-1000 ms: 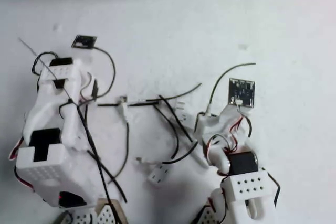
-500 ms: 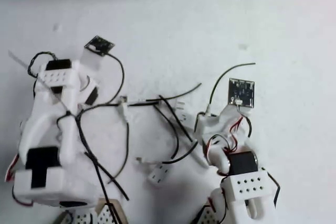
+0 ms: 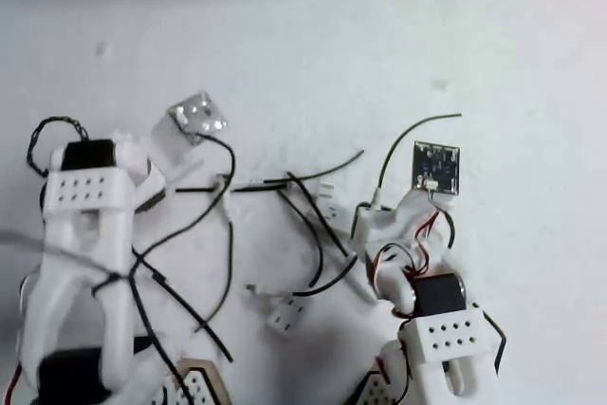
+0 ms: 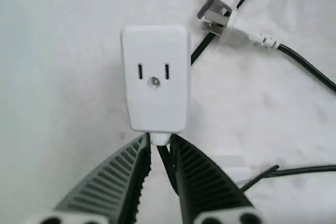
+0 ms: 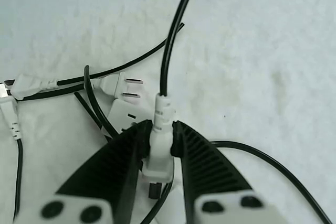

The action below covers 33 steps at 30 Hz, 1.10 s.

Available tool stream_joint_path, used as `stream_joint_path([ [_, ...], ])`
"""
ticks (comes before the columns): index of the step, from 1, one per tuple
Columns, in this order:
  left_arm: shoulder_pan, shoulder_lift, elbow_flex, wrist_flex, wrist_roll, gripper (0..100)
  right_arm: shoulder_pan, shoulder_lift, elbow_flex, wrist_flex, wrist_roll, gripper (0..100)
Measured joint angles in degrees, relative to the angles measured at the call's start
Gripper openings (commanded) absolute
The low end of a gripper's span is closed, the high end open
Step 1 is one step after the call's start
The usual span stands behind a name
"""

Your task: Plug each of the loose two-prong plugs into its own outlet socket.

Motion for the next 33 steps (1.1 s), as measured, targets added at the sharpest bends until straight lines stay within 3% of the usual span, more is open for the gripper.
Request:
stream_joint_path([
  [6,0.0,-13.8,1.2,6.3,-1.8,5,0.0,0.0,0.0,0.0,0.0,1.7],
  [12,0.0,-26.7,7.0,4.5,0.5,27,0.0,0.0,0.0,0.0,0.0,1.7],
  [17,-1.9,-36.2,9.1,4.1,10.4,29,0.0,0.0,0.0,0.0,0.0,1.7],
  [22,-2.7,-40.3,12.7,3.8,11.3,29,0.0,0.0,0.0,0.0,0.0,1.7],
  [27,-2.7,-40.4,23.1,-3.5,10.8,28,0.0,0.0,0.0,0.0,0.0,1.7],
  [33,-4.2,-40.4,35.9,-20.8,10.8,24,0.0,0.0,0.0,0.0,0.0,1.7],
])
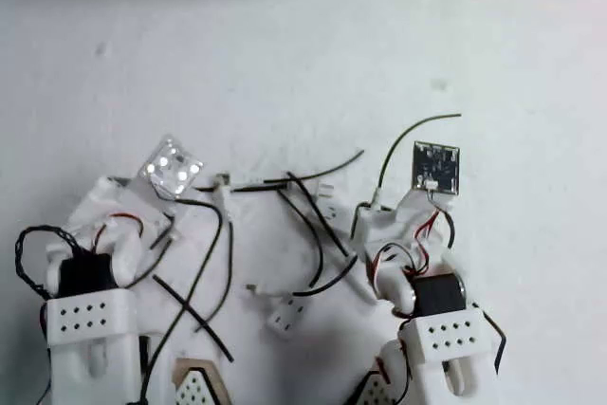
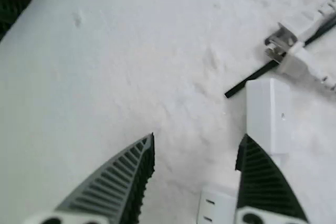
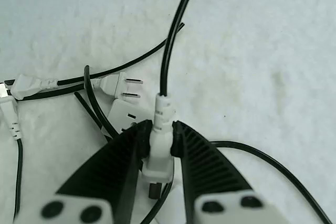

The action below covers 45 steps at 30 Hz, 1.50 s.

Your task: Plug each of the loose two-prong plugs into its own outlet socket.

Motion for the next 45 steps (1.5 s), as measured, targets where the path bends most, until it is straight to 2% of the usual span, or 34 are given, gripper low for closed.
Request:
stream_joint_path([
  [6,-0.5,0.0,6.9,-12.7,0.0,24,0.0,0.0,0.0,0.0,0.0,1.7],
  [13,-0.5,0.0,7.0,-15.1,2.2,24,0.0,0.0,0.0,0.0,0.0,1.7],
  [18,-0.5,5.3,6.2,-15.1,2.7,24,0.0,0.0,0.0,0.0,0.0,1.7],
  [22,-0.5,16.7,-1.0,-14.8,3.0,24,0.0,0.0,0.0,0.0,0.0,1.7],
  [29,-0.5,40.4,-15.9,-8.1,3.4,24,0.0,0.0,0.0,0.0,0.0,1.7],
  [32,-0.4,46.4,-18.2,-7.7,3.4,20,0.0,0.0,0.0,0.0,0.0,1.7],
  [39,7.3,48.3,-18.3,-3.3,3.8,12,-0.3,0.0,0.0,0.0,0.0,1.7],
  [45,12.8,48.3,-18.4,-0.4,5.5,12,-1.2,0.0,1.1,0.0,0.0,1.7],
])
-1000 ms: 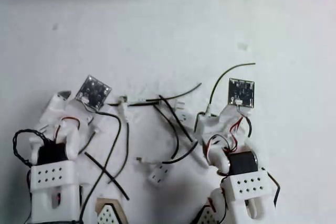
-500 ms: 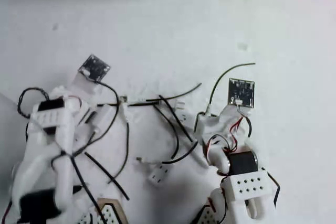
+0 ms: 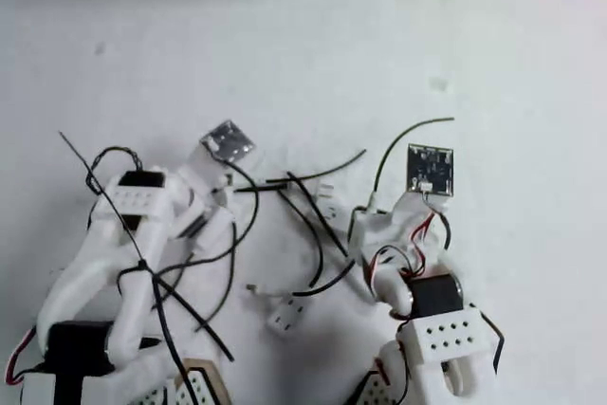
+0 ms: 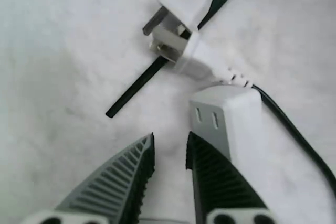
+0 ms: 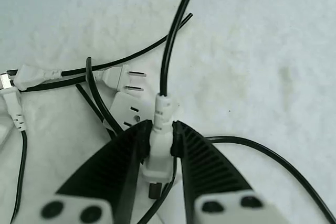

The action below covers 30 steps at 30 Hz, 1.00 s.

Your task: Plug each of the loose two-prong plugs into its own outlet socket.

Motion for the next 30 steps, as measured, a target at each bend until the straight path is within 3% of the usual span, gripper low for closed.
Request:
stream_joint_path([
  [5,0.2,-2.0,0.1,1.0,1.4,12,-0.2,0.0,0.0,0.0,0.0,1.7],
  [15,5.2,-26.0,2.6,14.2,1.8,18,-0.2,0.0,0.0,0.0,0.0,1.7],
  [19,3.0,-31.5,5.1,13.1,1.8,18,-0.2,0.0,0.0,0.0,0.0,1.7],
  [24,-1.3,-31.6,8.0,5.9,1.8,18,-0.2,0.0,0.0,0.0,0.0,1.7],
  [30,0.0,-27.6,10.9,2.6,1.8,18,-0.2,0.0,0.0,0.0,0.0,1.7],
])
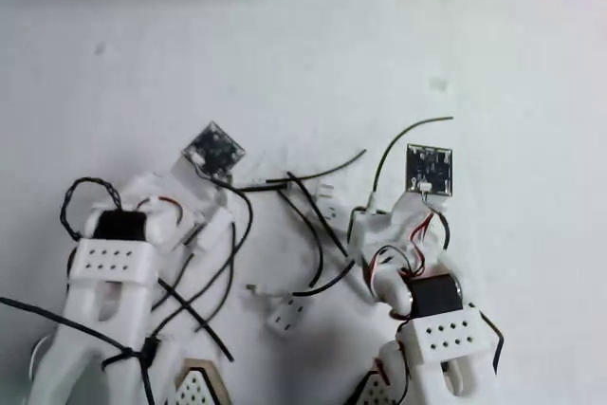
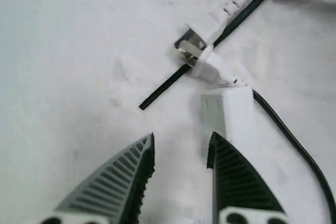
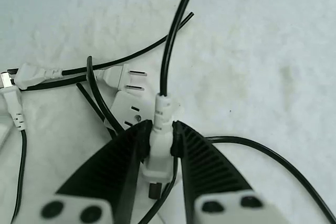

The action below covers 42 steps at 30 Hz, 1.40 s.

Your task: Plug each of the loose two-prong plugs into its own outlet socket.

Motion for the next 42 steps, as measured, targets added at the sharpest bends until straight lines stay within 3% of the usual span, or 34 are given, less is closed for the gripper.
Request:
stream_joint_path([
  [6,7.6,0.1,3.6,-0.4,0.0,18,0.0,0.0,0.0,0.0,0.0,1.7],
  [11,9.8,0.1,5.0,-0.4,0.0,18,0.0,0.0,0.0,0.0,0.0,1.7],
  [23,-0.4,-10.4,4.3,-0.6,0.0,18,0.0,0.0,0.0,0.0,0.0,1.7],
  [27,-0.6,-11.6,6.1,-2.3,0.0,18,0.0,0.0,0.0,0.0,0.0,1.7],
  [35,4.6,-11.7,13.9,-9.0,0.0,18,0.0,0.0,0.0,0.0,0.0,1.7],
  [42,10.8,-12.2,13.9,-2.8,0.0,18,0.0,0.0,0.0,0.0,0.0,1.7],
])
